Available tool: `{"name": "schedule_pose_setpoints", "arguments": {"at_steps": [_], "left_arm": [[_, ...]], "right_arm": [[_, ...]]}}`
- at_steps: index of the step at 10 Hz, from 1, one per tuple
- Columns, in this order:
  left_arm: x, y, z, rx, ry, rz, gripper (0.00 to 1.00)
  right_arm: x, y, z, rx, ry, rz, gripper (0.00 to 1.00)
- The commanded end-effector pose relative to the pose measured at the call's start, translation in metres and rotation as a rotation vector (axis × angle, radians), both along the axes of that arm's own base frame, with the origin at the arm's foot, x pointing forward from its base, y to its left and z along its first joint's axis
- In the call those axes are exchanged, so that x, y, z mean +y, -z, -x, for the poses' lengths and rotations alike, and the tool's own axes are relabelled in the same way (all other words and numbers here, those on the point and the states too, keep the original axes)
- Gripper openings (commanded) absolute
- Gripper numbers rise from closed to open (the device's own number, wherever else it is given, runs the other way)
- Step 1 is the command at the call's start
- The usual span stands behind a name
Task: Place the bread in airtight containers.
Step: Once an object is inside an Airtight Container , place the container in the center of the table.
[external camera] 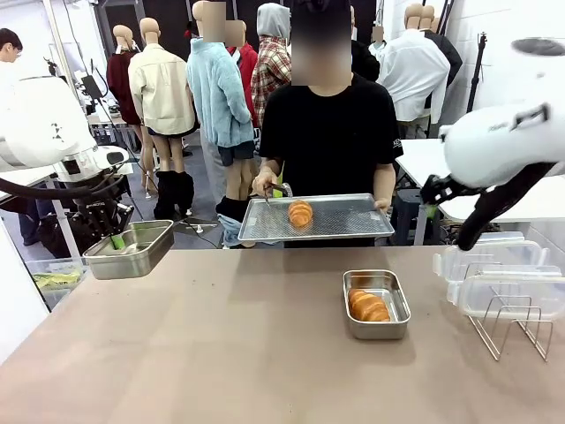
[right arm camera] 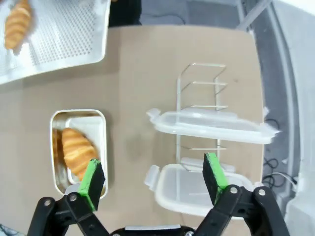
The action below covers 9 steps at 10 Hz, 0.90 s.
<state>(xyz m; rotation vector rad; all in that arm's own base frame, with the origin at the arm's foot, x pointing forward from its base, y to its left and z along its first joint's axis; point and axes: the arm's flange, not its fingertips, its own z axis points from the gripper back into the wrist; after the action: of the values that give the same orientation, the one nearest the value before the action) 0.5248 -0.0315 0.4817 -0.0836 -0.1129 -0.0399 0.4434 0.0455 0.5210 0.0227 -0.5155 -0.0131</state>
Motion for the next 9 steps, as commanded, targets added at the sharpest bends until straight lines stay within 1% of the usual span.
{"name": "schedule_pose_setpoints", "arguments": {"at_steps": [1, 2, 3, 4, 5, 6, 8, 9], "left_arm": [[0.001, -0.003, 0.0, -0.01, 0.0, -0.004, 0.0], [0.001, -0.003, 0.0, -0.01, 0.0, -0.004, 0.0], [0.001, -0.003, 0.0, -0.01, 0.0, -0.004, 0.0], [0.001, -0.003, 0.0, -0.01, 0.0, -0.004, 0.0], [0.001, -0.003, 0.0, -0.01, 0.0, -0.004, 0.0], [0.001, -0.003, 0.0, -0.01, 0.0, -0.004, 0.0], [0.001, -0.003, 0.0, -0.01, 0.0, -0.004, 0.0], [0.001, -0.003, 0.0, -0.01, 0.0, -0.004, 0.0]], "right_arm": [[-0.028, 0.007, -0.005, 0.006, 0.007, -0.025, 1.0], [-0.053, 0.002, -0.009, 0.013, 0.025, -0.035, 1.0], [-0.088, -0.002, -0.012, 0.003, 0.054, -0.073, 1.0], [-0.107, -0.004, -0.009, -0.011, 0.084, -0.089, 1.0], [-0.131, -0.006, -0.003, -0.049, 0.076, -0.134, 1.0], [-0.156, -0.008, 0.002, -0.086, 0.07, -0.143, 1.0], [-0.183, -0.01, 0.008, -0.077, 0.066, -0.179, 1.0], [-0.183, -0.004, 0.008, -0.052, 0.025, -0.192, 1.0]]}}
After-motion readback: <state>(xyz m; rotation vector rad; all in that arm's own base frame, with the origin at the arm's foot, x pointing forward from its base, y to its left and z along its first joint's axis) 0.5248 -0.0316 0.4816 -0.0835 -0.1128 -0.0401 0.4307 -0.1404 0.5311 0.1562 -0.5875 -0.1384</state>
